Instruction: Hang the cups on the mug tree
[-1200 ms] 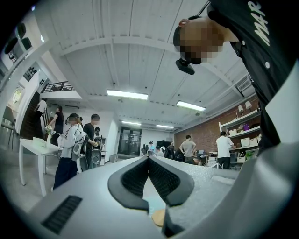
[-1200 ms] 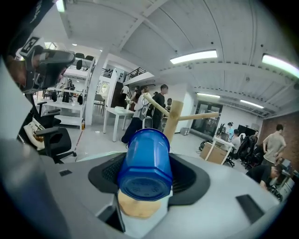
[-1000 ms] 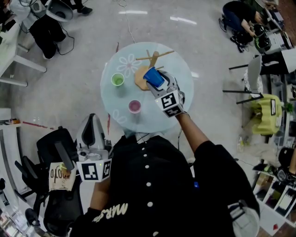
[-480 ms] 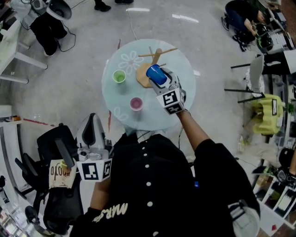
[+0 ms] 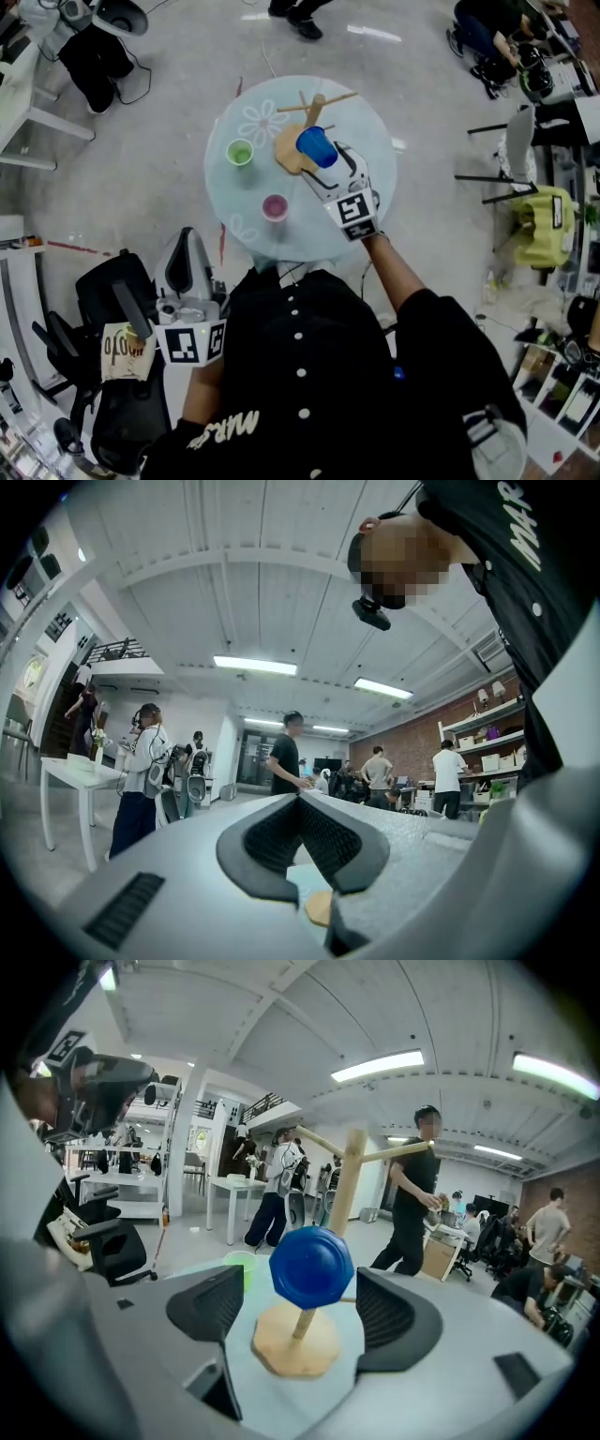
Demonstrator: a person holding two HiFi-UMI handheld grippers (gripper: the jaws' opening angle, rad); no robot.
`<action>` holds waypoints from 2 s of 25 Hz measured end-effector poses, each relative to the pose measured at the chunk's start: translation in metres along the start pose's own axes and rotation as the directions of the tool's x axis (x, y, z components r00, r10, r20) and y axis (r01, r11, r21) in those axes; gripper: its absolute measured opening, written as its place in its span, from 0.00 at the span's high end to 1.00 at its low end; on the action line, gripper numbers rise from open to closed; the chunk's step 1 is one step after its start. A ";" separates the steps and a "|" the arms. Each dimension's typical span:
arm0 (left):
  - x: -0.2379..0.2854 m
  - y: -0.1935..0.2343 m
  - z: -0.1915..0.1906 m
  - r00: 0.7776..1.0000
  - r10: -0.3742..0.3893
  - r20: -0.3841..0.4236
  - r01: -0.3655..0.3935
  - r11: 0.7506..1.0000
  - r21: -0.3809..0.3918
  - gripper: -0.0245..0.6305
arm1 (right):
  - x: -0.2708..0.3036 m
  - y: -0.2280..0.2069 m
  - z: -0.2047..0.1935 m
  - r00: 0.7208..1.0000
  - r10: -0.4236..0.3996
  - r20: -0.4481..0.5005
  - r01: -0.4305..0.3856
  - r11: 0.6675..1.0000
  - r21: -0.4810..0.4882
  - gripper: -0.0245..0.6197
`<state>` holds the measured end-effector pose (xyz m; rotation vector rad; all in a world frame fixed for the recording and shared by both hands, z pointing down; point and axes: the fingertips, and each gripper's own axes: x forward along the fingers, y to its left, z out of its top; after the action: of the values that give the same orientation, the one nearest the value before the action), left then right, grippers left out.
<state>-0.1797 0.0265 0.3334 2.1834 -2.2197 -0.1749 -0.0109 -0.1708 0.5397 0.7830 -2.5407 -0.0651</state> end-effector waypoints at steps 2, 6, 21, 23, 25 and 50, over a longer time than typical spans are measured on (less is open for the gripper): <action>0.002 -0.004 -0.003 1.000 -0.008 -0.009 0.008 1.000 -0.002 0.97 | -0.010 0.002 -0.013 1.000 0.002 -0.008 -0.002 0.999 0.035 0.39; 0.007 -0.008 -0.010 0.999 -0.022 -0.027 0.022 1.000 0.000 0.97 | -0.023 0.018 -0.047 0.998 0.045 -0.037 -0.042 0.997 0.072 0.40; 0.015 0.002 -0.037 0.992 -0.036 -0.122 0.038 0.999 0.018 0.97 | 0.007 0.139 -0.119 0.945 0.301 -0.131 -0.303 0.953 0.007 0.36; 0.016 0.007 -0.040 0.991 -0.033 -0.130 0.036 0.999 0.024 0.97 | 0.016 0.147 -0.123 0.941 0.312 -0.130 -0.313 0.950 0.010 0.36; 0.018 0.017 -0.043 0.990 -0.025 -0.136 0.029 0.999 0.030 0.97 | 0.026 0.153 -0.125 0.938 0.319 -0.133 -0.321 0.947 0.014 0.35; 0.048 0.075 -0.071 0.979 -0.097 -0.179 0.099 0.995 0.002 0.97 | 0.094 0.166 -0.129 0.966 0.207 -0.155 -0.186 0.973 0.141 0.51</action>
<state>-0.2486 -0.0252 0.4084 2.2186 -2.0256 0.0316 -0.1061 -0.0716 0.7243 0.5519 -2.4631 0.2188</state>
